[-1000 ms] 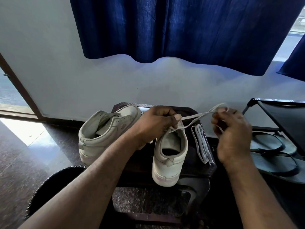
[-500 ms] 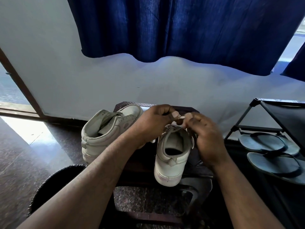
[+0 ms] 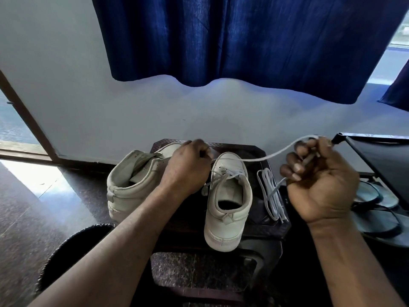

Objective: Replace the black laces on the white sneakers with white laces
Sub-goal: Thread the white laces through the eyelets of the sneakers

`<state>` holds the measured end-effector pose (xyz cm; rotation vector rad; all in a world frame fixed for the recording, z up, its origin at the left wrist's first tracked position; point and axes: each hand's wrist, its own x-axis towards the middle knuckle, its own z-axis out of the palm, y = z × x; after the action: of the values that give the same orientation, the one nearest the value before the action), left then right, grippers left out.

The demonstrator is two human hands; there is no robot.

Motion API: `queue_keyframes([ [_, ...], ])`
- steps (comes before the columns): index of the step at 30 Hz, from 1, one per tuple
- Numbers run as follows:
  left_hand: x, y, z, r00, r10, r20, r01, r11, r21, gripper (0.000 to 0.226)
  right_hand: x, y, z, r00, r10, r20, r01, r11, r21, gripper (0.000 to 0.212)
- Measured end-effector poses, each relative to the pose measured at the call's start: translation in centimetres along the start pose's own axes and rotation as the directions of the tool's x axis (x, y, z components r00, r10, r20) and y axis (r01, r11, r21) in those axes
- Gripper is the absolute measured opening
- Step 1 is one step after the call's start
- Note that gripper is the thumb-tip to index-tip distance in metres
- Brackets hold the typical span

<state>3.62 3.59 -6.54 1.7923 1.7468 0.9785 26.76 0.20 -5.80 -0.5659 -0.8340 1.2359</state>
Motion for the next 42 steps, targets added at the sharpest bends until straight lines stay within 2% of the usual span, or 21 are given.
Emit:
queue_keyframes([
  [2, -0.1, 0.4, 0.4, 0.982, 0.181, -0.047, -0.185, 0.978, -0.097, 0.007, -0.4, 0.5, 1.2, 1.0, 0.011, 0.011, -0.009, 0.981, -0.195, 0.021],
  [4, -0.4, 1.1, 0.9, 0.938, 0.345, -0.024, -0.343, 0.92, -0.189, 0.02, -0.8, 1.2, 2.1, 1.0, 0.015, 0.009, -0.01, 0.92, -0.391, 0.017],
  [6, -0.9, 1.9, 1.3, 0.898, 0.439, 0.02, -0.418, 0.869, -0.266, 0.023, -1.1, 1.9, 2.8, 0.999, 0.02, 0.034, -0.002, 0.884, -0.467, 0.018],
  [8, -1.2, 2.4, 1.8, 0.874, 0.485, 0.022, -0.463, 0.845, -0.267, 0.015, -1.3, 2.1, 3.2, 0.999, 0.023, 0.047, 0.002, 0.88, -0.476, 0.02],
  [12, -0.9, 2.2, 1.8, 0.902, 0.431, -0.036, -0.431, 0.891, -0.142, 0.003, -1.4, 1.8, 3.2, 1.0, 0.016, 0.011, -0.009, 0.873, -0.488, 0.021],
  [13, -0.7, 1.8, 1.5, 0.911, 0.407, -0.063, -0.411, 0.91, -0.06, 0.004, -1.4, 1.7, 3.1, 1.0, 0.014, -0.001, -0.013, 0.879, -0.477, 0.021],
  [15, -0.2, 0.8, 0.8, 0.928, 0.357, -0.11, -0.329, 0.921, 0.209, 0.003, -1.4, 1.3, 2.9, 1.0, 0.021, -0.017, -0.026, 0.905, -0.425, 0.021],
  [17, 0.0, -0.1, 0.1, 0.959, 0.277, -0.064, -0.219, 0.864, 0.453, 0.014, -1.2, 1.1, 2.6, 0.999, 0.031, -0.029, -0.039, 0.921, -0.387, 0.02],
  [18, 0.0, -0.3, -0.1, 0.971, 0.238, -0.017, -0.201, 0.855, 0.478, 0.02, -1.2, 1.1, 2.6, 0.999, 0.034, -0.033, -0.044, 0.92, -0.391, 0.02],
  [19, 0.0, -0.4, -0.2, 0.973, 0.229, 0.04, -0.224, 0.875, 0.43, 0.024, -1.2, 1.2, 2.6, 0.999, 0.035, -0.038, -0.048, 0.909, -0.414, 0.022],
  [22, -0.6, 0.5, -0.1, 0.913, 0.377, 0.155, -0.387, 0.921, 0.039, 0.027, -1.3, 2.0, 2.9, 0.999, 0.026, -0.04, -0.043, 0.858, -0.511, 0.027],
  [24, -0.7, 1.2, 0.0, 0.885, 0.453, 0.107, -0.443, 0.89, -0.109, 0.015, -1.4, 2.4, 3.1, 0.999, 0.024, -0.028, -0.036, 0.83, -0.557, 0.024],
  [26, -0.6, 1.3, 0.2, 0.874, 0.481, 0.063, -0.47, 0.872, -0.136, 0.007, -1.4, 2.6, 3.0, 0.999, 0.028, -0.015, -0.032, 0.816, -0.577, 0.023],
  [30, -0.1, 0.7, 0.3, 0.921, 0.38, 0.086, -0.377, 0.925, -0.041, 0.012, -1.5, 2.4, 2.9, 0.999, 0.045, -0.027, -0.053, 0.825, -0.563, 0.019],
  [33, 0.1, -0.4, 0.0, 0.943, 0.332, -0.017, -0.313, 0.905, 0.288, 0.017, -1.4, 2.2, 2.8, 0.998, 0.051, -0.041, -0.065, 0.848, -0.526, 0.018],
  [35, 0.1, -0.8, -0.2, 0.938, 0.336, -0.082, -0.278, 0.873, 0.402, 0.016, -1.3, 2.3, 2.7, 0.998, 0.05, -0.047, -0.067, 0.848, -0.525, 0.018],
  [37, 0.0, -0.6, -0.3, 0.938, 0.334, -0.091, -0.294, 0.908, 0.3, 0.011, -1.3, 2.6, 2.6, 0.998, 0.049, -0.044, -0.065, 0.838, -0.542, 0.018],
  [39, 0.0, -0.1, -0.2, 0.946, 0.323, -0.031, -0.322, 0.946, 0.023, 0.016, -1.4, 2.9, 2.7, 0.999, 0.045, -0.014, -0.045, 0.822, -0.568, 0.018],
  [40, 0.0, 0.1, 0.0, 0.944, 0.329, 0.025, -0.324, 0.94, -0.109, 0.022, -1.5, 3.1, 2.8, 0.999, 0.044, 0.007, -0.032, 0.816, -0.577, 0.017],
  [42, -0.1, 0.2, 0.6, 0.919, 0.379, 0.106, -0.347, 0.908, -0.235, 0.033, -1.5, 3.3, 2.9, 0.999, 0.041, 0.035, -0.012, 0.805, -0.593, 0.017],
])
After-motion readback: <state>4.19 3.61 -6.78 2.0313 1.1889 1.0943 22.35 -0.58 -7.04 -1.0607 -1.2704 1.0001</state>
